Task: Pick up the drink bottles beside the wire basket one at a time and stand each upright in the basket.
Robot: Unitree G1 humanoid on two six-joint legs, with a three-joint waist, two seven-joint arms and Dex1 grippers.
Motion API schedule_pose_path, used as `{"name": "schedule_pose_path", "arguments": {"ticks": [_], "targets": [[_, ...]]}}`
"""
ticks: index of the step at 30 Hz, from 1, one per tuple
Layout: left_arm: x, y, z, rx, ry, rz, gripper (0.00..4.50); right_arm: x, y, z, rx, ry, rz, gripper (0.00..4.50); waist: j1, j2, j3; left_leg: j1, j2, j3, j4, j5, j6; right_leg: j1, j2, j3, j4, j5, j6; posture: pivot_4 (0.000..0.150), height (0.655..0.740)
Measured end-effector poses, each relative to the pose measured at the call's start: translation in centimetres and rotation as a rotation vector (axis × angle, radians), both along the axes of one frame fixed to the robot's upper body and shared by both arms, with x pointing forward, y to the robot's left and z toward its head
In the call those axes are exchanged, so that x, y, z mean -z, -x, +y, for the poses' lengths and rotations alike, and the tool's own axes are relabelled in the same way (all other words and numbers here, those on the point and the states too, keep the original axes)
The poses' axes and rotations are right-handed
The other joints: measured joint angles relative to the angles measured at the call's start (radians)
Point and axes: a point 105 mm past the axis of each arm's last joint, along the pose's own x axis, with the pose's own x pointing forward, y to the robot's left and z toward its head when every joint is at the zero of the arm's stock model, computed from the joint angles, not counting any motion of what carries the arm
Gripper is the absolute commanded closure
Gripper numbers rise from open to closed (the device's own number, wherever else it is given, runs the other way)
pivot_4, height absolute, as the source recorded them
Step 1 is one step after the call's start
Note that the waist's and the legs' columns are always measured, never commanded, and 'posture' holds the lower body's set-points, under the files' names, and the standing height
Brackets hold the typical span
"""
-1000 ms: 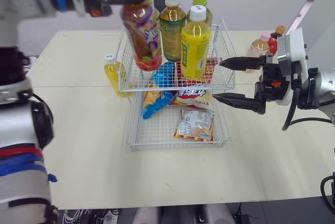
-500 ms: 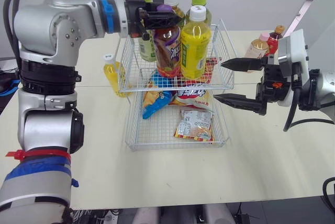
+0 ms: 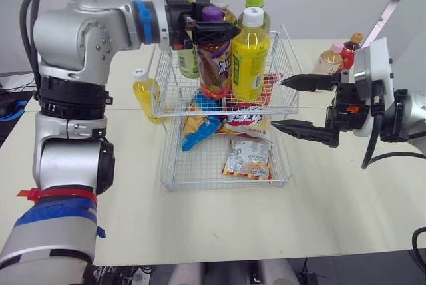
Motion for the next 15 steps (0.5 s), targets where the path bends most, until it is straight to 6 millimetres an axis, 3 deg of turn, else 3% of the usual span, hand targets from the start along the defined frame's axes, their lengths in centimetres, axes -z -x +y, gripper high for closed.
{"name": "schedule_pose_path", "arguments": {"ticks": [2,6,8,12,15], "targets": [[-0.2,0.2,0.5,0.004,-0.01,-0.007,0.04,0.0,0.0,0.0,0.002,0.001,0.0,0.0,-0.002,0.0,0.0,0.0,0.0,0.0,0.0,0.0,0.0,0.0,0.0,0.0,0.0,0.0,0.0,0.15,0.74],[-1.3,0.6,2.2,-0.024,-0.018,-0.055,0.04,0.1,0.0,-0.1,0.007,0.001,0.001,0.0,-0.005,0.0,0.0,0.0,0.001,0.0,0.0,0.0,0.0,0.0,0.001,0.0,0.0,0.0,0.0,0.15,0.74],[-2.6,1.0,3.7,-0.062,-0.004,-0.107,0.04,0.1,-0.1,-0.1,0.015,-0.002,0.003,0.0,-0.001,0.0,0.0,0.0,0.0,0.0,0.0,0.0,0.0,0.0,0.0,0.0,0.0,0.0,0.0,0.15,0.74],[-4.2,2.4,8.7,-0.201,0.049,-0.168,0.04,0.3,-0.1,-0.2,0.019,-0.004,0.007,0.0,-0.009,0.0,0.0,0.0,0.001,0.0,-0.001,0.0,0.0,-0.001,0.001,0.0,0.0,0.0,0.0,0.15,0.74],[-4.5,3.5,10.2,-0.242,0.061,-0.185,0.04,0.1,-0.1,0.0,0.01,-0.008,0.004,0.0,-0.009,0.0,0.0,0.0,0.001,0.0,0.0,0.0,0.0,0.0,0.0,0.0,0.0,0.0,0.0,0.15,0.74]]}}
